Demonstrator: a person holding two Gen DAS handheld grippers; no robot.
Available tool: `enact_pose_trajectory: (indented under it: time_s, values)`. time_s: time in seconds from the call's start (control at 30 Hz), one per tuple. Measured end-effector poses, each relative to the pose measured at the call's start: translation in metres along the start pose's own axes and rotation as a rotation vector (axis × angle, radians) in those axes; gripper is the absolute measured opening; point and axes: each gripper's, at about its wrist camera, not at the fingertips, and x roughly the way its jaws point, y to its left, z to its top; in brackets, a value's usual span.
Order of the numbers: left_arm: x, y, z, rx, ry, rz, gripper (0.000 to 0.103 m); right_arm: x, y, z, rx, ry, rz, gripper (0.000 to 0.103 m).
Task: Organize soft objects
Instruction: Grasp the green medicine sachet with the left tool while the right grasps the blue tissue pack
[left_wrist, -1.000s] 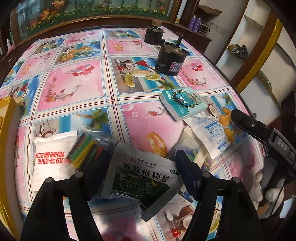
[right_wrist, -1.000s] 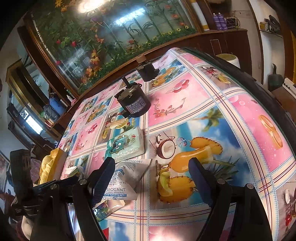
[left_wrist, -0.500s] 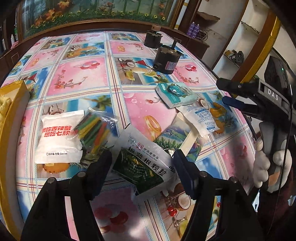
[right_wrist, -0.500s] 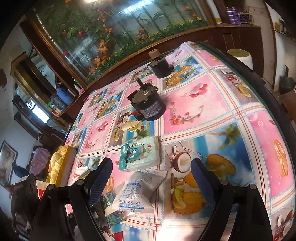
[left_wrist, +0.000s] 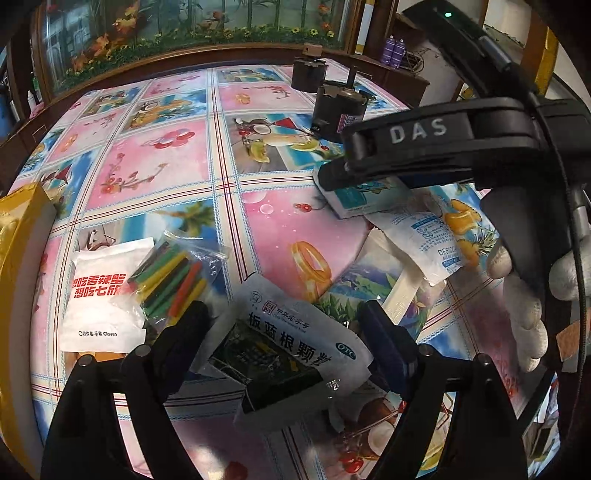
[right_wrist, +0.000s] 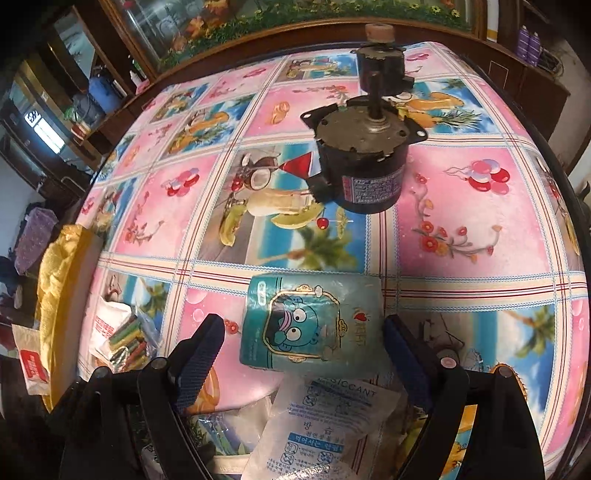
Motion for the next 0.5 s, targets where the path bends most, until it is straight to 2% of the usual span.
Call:
enact_pose_trajectory:
  time_s: [0.07,0.1,0.13,0.17,0.27,0.5]
  values:
    - [-0.005,0.005,-0.001,0.002,-0.018,-0.029,0.046,0.006,0.006,-0.001,-0.036,0.015,-0.042,0.089]
    - [-0.008,0.009,-0.001,-0.016,-0.020,-0.053,0.044,0.007,0.010,-0.002,-0.061,0.010,-0.066,0.087]
    - [-0.009,0.012,-0.001,-0.029,-0.024,-0.072,0.042,0.007,0.013,-0.003,-0.082,0.010,-0.078,0.077]
    - [-0.011,0.015,-0.001,-0.037,-0.032,-0.086,0.040,0.006,0.015,-0.005,-0.097,-0.003,-0.087,0.075]
    - [-0.019,0.020,-0.003,-0.044,-0.054,-0.114,0.038,-0.001,0.015,-0.009,-0.093,-0.013,-0.048,0.074]
    - [-0.062,0.038,-0.016,-0.122,-0.121,-0.159,0.038,-0.052,0.027,-0.016,-0.117,-0.132,-0.007,0.074]
